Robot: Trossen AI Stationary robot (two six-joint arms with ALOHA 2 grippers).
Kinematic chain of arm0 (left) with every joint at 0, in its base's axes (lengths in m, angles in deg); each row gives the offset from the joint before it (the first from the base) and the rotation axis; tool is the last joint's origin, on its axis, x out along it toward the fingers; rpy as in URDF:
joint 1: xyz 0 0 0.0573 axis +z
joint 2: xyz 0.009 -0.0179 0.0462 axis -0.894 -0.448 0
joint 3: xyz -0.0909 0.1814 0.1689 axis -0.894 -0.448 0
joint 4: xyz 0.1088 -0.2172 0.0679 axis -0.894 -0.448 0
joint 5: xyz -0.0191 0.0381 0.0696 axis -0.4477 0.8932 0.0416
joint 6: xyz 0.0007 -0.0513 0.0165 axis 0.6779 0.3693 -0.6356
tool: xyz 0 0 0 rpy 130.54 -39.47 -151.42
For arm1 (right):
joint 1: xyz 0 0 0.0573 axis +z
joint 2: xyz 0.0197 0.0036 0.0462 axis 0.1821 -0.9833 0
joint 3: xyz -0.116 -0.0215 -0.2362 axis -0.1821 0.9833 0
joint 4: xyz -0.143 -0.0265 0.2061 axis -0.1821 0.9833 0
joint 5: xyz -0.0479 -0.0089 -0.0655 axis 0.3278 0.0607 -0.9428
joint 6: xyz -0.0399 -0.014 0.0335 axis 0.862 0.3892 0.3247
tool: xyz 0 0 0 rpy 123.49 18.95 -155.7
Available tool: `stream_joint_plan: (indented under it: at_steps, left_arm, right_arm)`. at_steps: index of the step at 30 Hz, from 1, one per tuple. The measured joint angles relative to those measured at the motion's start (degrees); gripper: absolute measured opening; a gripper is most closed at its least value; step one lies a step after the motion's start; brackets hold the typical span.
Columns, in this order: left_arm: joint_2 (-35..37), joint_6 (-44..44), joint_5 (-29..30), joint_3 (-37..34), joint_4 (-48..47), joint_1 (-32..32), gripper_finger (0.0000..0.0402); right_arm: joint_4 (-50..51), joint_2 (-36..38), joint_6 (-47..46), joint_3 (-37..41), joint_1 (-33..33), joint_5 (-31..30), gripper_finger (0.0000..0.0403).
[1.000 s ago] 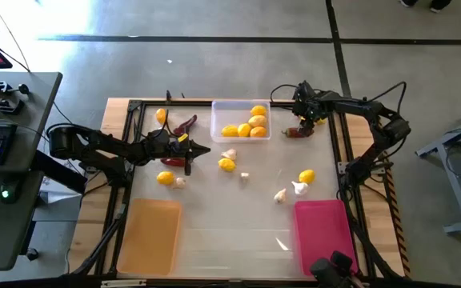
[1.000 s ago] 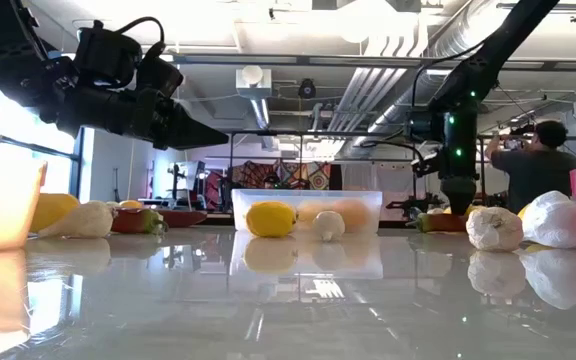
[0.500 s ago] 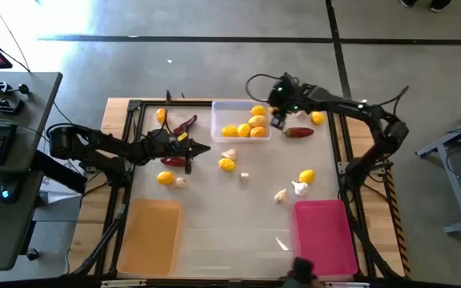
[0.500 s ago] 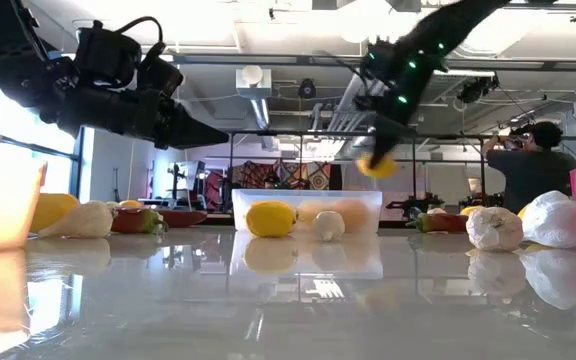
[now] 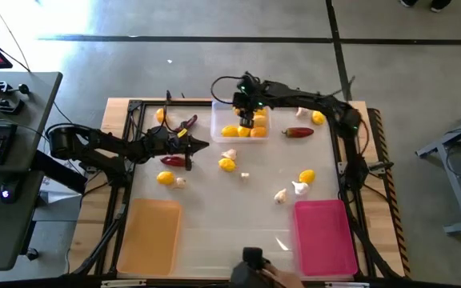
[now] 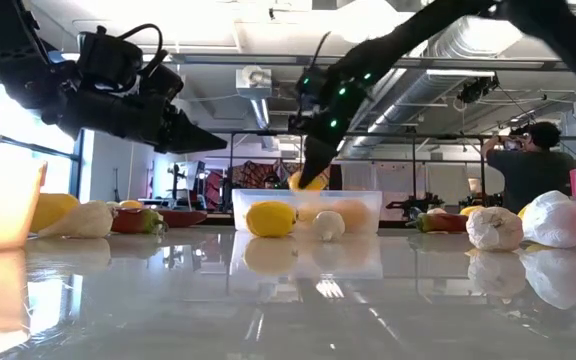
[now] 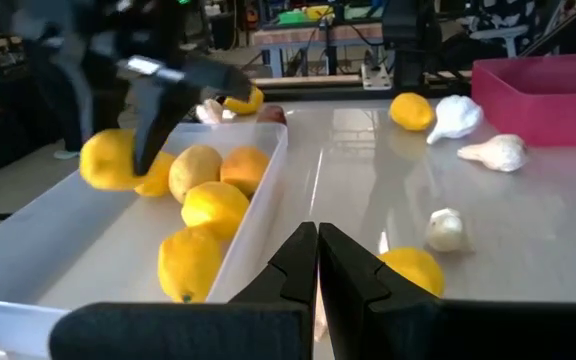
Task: Sort produce into baskets
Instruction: Put the top right lemon into the transparent bin
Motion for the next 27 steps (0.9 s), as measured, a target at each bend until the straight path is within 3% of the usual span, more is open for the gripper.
stream_joint_plan:
  at_steps: [7,15,27]
  left_arm:
    - [0.00,0.09,-0.04,0.00,-0.48,0.00,0.0000]
    - [0.00,0.17,-0.04,0.00,-0.45,0.00,0.0000]
    - [0.00,0.63,-0.02,0.00,-0.51,-0.02,0.0000]
  right_arm:
    - [6.92,-8.64,1.95,-9.74,-1.98,0.30,0.0155]
    - [7.95,-10.76,2.28,-10.74,-3.34,2.43,0.0163]
    - [7.90,-10.51,2.98,-10.75,-2.30,-0.63,0.0273]
